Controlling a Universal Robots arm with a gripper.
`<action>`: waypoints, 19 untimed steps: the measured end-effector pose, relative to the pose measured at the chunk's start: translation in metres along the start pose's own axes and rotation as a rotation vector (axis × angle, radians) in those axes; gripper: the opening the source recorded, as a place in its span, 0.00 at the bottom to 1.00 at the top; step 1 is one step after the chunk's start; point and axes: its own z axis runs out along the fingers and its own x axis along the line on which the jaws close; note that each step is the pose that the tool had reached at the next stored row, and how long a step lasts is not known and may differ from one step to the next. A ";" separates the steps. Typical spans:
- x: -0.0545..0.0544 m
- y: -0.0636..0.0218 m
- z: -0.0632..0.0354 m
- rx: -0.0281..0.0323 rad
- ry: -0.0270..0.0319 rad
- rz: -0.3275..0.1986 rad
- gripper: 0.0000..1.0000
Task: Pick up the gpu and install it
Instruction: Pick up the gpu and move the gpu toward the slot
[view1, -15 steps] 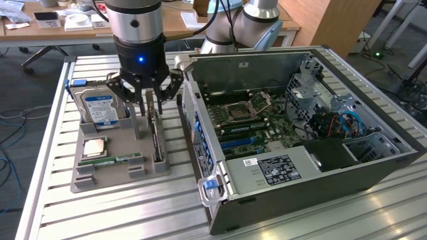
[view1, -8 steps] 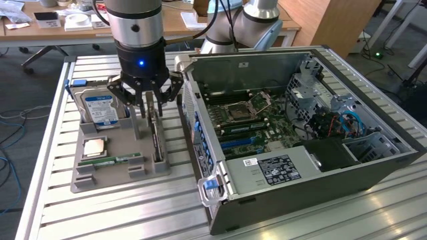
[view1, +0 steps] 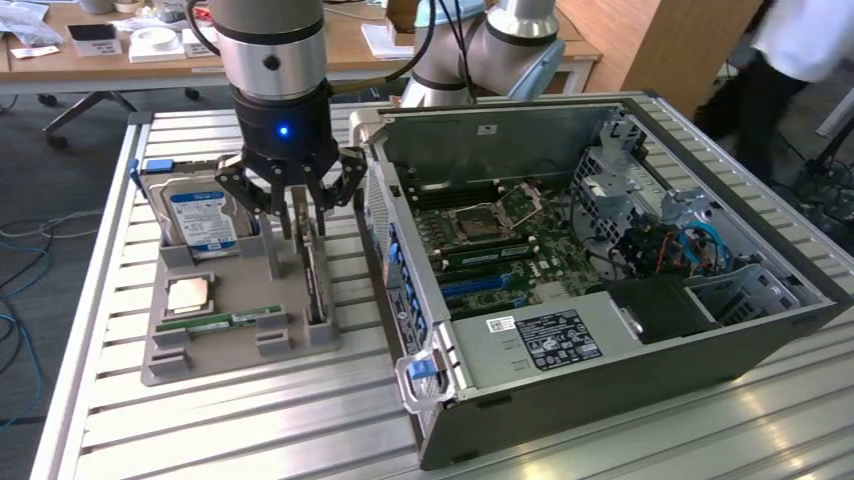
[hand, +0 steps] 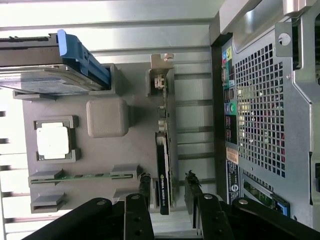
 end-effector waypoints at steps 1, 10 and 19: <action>0.000 0.0000 0.0008 -0.0001 -0.0001 0.000 0.42; 0.000 -0.0003 0.0089 0.0003 0.0004 0.000 0.42; 0.000 -0.0003 0.0092 -0.0032 0.0004 0.000 0.42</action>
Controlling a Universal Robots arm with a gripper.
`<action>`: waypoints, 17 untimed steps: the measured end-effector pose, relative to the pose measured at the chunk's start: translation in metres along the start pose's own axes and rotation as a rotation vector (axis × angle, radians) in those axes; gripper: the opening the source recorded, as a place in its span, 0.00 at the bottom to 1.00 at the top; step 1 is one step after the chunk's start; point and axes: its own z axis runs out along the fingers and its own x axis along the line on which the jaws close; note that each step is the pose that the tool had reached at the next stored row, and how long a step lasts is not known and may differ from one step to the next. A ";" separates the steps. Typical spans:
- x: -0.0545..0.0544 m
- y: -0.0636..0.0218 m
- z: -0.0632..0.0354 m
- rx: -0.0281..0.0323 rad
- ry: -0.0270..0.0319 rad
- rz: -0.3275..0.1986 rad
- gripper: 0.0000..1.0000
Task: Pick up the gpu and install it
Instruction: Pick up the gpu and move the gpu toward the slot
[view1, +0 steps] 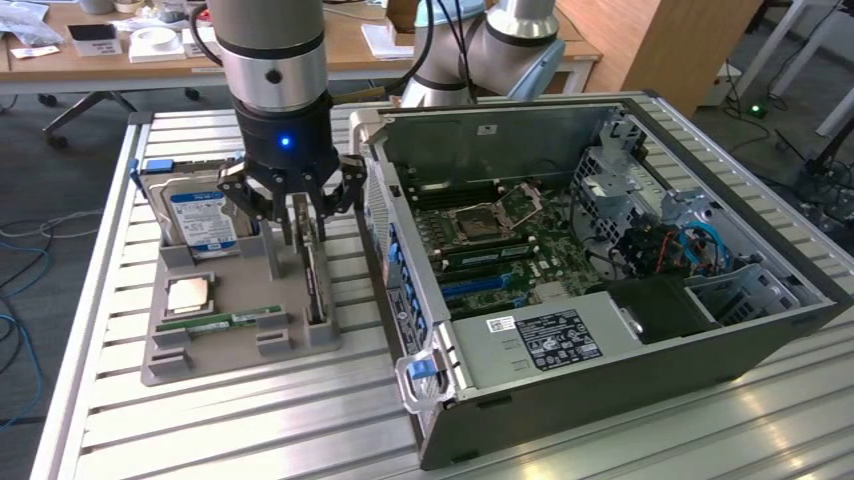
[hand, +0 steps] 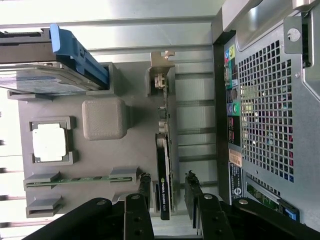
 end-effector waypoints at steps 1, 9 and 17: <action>0.000 0.0000 0.0000 -0.0001 0.0000 0.000 0.42; -0.002 0.0002 0.0002 -0.0001 -0.0001 0.000 0.42; -0.002 0.0002 0.0012 -0.0003 -0.0002 0.000 0.42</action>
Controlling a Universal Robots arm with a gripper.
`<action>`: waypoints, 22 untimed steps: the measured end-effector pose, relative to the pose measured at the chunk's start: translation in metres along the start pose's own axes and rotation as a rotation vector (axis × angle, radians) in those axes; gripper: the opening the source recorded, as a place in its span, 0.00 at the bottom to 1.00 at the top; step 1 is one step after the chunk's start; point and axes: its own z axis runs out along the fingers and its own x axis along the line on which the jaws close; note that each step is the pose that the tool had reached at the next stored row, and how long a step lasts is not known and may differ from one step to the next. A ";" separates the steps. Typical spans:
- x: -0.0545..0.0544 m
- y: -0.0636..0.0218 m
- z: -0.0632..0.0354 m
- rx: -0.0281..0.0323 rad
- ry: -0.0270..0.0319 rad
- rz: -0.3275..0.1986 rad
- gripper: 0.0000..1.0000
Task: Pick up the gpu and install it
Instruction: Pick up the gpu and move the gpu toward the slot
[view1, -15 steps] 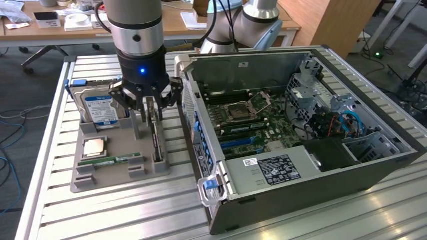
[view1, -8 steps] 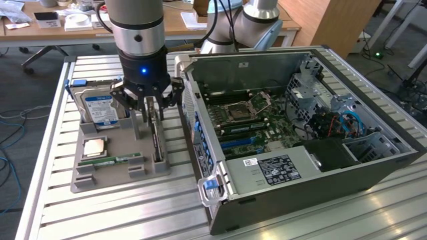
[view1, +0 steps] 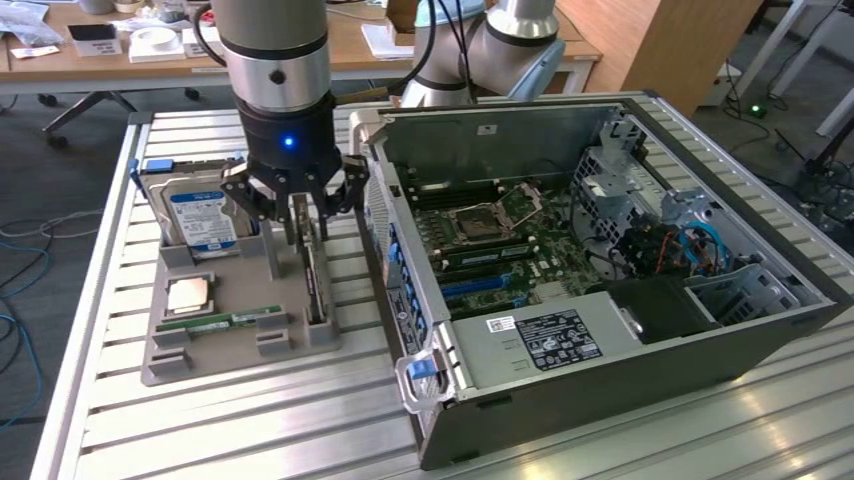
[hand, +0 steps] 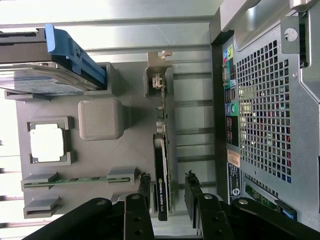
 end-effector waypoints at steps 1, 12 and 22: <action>0.000 -0.0001 0.0006 0.0002 0.0002 0.000 0.42; 0.000 -0.0005 0.0119 0.0002 0.0002 0.000 0.42; 0.000 -0.0007 0.0168 0.0000 0.0000 0.000 0.42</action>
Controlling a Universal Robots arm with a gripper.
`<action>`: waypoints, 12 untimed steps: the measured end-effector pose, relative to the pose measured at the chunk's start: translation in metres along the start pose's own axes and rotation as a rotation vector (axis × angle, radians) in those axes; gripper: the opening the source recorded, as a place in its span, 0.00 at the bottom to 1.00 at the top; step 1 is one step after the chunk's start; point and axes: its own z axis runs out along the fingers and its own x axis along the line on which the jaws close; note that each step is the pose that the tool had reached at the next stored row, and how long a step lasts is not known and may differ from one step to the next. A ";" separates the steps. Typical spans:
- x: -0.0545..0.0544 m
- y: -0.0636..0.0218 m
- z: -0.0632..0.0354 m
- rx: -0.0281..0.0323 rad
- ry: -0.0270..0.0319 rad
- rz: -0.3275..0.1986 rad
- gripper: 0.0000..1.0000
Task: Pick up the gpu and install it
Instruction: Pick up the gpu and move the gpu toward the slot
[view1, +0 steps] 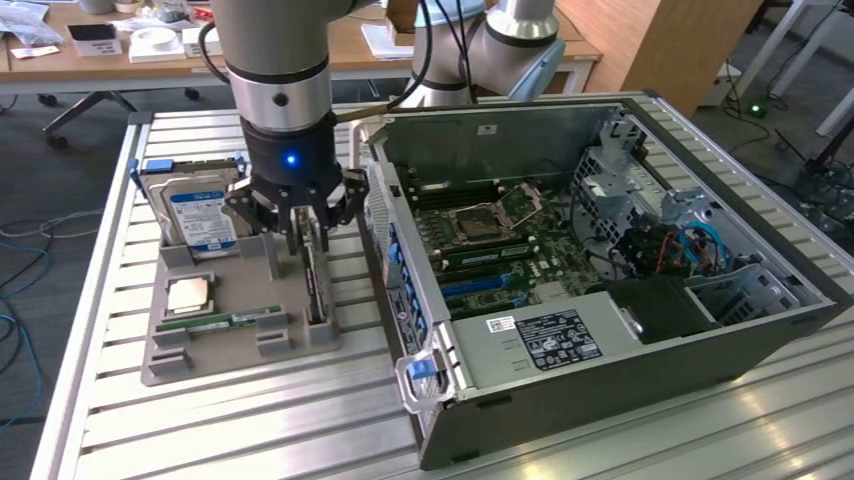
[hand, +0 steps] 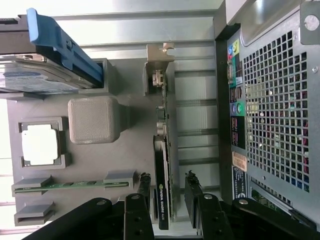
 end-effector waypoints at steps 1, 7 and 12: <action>0.000 0.0000 0.0004 0.0001 0.0002 0.000 0.42; 0.000 0.0005 0.0092 0.0002 0.0001 0.000 0.42; 0.001 0.0012 0.0117 0.0003 0.0003 0.000 0.42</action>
